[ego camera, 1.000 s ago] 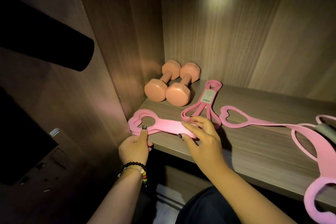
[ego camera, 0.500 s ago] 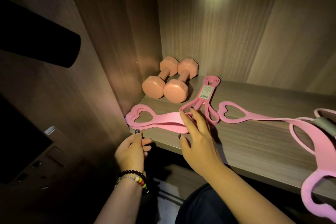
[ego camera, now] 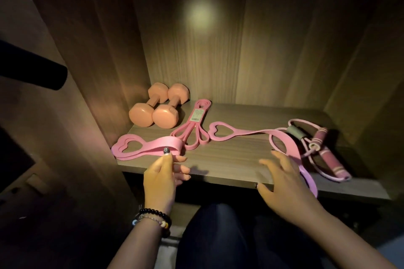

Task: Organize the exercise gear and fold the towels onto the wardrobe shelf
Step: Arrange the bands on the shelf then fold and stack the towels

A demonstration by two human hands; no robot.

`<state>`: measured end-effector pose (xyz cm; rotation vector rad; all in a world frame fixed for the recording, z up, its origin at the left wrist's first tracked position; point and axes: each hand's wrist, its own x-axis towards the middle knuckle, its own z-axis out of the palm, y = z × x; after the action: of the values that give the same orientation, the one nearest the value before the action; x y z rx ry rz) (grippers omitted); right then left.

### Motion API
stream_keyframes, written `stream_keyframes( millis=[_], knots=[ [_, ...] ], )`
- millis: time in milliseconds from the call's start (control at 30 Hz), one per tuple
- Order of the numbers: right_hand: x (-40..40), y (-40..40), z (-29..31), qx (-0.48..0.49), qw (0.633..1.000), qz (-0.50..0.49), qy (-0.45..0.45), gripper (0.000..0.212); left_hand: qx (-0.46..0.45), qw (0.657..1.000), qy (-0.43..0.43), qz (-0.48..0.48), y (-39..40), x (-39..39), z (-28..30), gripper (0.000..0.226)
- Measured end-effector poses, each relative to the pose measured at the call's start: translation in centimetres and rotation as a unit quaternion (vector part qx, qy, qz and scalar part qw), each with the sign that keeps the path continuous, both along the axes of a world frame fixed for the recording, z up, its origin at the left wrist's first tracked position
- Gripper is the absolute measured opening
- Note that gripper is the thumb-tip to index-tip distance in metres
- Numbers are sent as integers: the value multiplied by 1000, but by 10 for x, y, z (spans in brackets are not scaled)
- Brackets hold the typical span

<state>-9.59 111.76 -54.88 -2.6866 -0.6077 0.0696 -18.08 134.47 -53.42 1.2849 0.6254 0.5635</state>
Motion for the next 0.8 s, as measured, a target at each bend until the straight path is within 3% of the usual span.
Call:
stream_keyframes(
  millis=[167, 267, 367, 400, 467, 600, 800],
  knots=[
    [8, -48, -6, -103, 992, -51, 51, 80, -39, 997, 1, -73, -57, -2, 11, 40],
    [5, -60, -9, -132, 991, -27, 11, 69, -49, 994, -2, -94, -79, -5, 11, 42],
    [9, -64, 0, -34, 999, -13, -29, 24, -28, 995, -6, -91, -93, -16, 10, 41],
    [10, -63, 9, 20, 999, -12, -33, 19, -22, 995, -7, -93, -95, -19, 10, 40],
    [17, -62, 32, 93, 995, -29, -21, 23, -11, 995, 0, -96, -97, -22, 11, 35],
    [24, -51, 85, 85, 996, -32, -24, 10, -5, 995, 7, -101, -102, -17, 19, 11],
    [-2, -29, 160, 213, 974, 27, -71, 15, 92, 990, 10, -110, -105, 6, 36, 50]
  ],
)
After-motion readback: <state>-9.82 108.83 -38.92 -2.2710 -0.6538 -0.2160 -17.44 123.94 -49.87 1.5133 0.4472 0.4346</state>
